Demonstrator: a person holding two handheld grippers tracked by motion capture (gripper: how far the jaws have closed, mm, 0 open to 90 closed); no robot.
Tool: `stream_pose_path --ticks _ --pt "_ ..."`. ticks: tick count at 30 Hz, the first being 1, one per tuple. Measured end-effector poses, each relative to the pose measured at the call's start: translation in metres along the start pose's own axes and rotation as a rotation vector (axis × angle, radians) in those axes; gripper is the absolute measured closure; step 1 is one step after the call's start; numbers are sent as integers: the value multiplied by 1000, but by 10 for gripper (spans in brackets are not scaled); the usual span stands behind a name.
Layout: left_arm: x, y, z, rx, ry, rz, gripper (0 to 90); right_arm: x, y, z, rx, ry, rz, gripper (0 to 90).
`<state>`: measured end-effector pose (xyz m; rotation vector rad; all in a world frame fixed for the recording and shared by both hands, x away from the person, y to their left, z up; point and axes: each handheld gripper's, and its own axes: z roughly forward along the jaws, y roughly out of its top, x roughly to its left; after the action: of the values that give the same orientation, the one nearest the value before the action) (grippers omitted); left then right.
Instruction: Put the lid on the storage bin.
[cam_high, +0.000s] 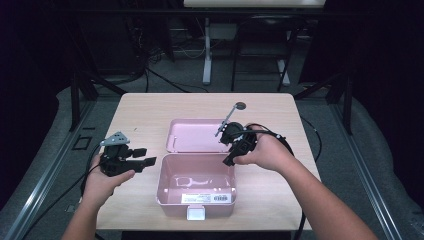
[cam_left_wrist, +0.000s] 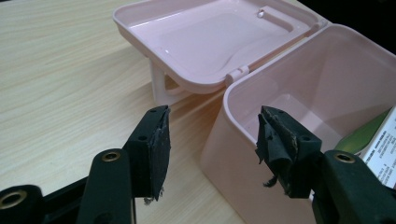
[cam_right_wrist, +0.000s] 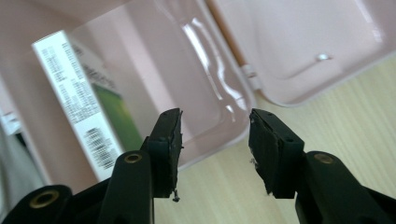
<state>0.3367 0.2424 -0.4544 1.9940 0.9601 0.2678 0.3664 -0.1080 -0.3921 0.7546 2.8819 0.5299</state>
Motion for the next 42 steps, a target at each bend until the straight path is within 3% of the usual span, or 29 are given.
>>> stream_pose_path --ticks 10,14,19,30,37,42 --pt "-6 0 5 5 -9 25 471 -29 -20 -1 -123 -51 146 554" --pt "-11 1 5 -8 -31 44 567 -37 -25 3 -139 -60 184 563" --pt "-17 0 11 5 -10 56 645 -44 -29 7 -155 -77 228 575" --pt "-22 -3 20 35 -4 60 772 -51 -31 14 -213 -89 284 591" --pt "-24 -3 23 46 -7 62 807 -53 -29 23 -205 -88 310 574" --pt "-24 -3 23 45 -7 64 811 -56 -26 27 -242 -101 334 608"
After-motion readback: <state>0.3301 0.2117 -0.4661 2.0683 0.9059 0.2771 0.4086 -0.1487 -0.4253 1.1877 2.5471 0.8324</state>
